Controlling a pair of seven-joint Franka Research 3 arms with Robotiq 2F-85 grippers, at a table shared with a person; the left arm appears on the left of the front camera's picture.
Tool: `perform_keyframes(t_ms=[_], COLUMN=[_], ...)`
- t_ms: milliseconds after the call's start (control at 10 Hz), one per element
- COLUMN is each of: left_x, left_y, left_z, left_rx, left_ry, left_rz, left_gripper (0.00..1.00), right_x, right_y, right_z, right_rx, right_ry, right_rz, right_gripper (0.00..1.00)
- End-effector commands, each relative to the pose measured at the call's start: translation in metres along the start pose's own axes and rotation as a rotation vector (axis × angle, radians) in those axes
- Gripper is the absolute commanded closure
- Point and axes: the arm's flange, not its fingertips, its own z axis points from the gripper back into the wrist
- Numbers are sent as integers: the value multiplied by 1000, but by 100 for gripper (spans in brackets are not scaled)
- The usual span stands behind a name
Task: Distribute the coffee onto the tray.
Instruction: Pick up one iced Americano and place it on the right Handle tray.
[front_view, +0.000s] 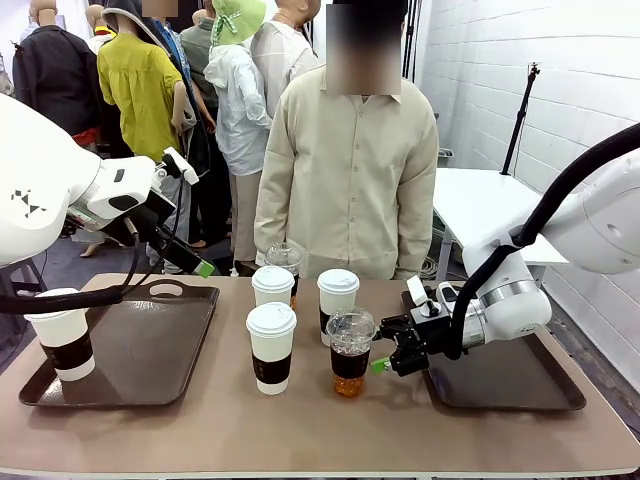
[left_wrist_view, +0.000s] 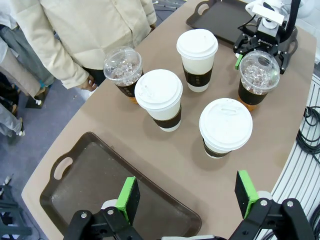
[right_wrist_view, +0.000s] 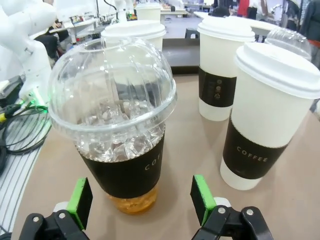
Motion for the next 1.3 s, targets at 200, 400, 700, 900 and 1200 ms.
perform_keyframes(t_ms=[200, 400, 700, 900, 1200], left_x=[-1, -1, -1, -1, -1], left_y=[-1, -1, -1, -1, -1], left_z=[0, 0, 0, 0, 0], left_rx=[-5, -5, -5, -5, -5], left_ry=[6, 6, 6, 6, 6], left_rz=[5, 5, 5, 5, 5], left_gripper=[0, 0, 0, 0, 0], right_x=[-2, -4, -8, -8, -6], right_y=[-5, -6, -11, -14, -16], right_z=[-11, -15, -28, -36, -46], right_rx=[30, 67, 104, 111, 126], right_ry=[-55, -70, -80, -80, -77], right_rz=[-2, -16, -27, -19, -20], right_gripper=[0, 0, 0, 0, 0])
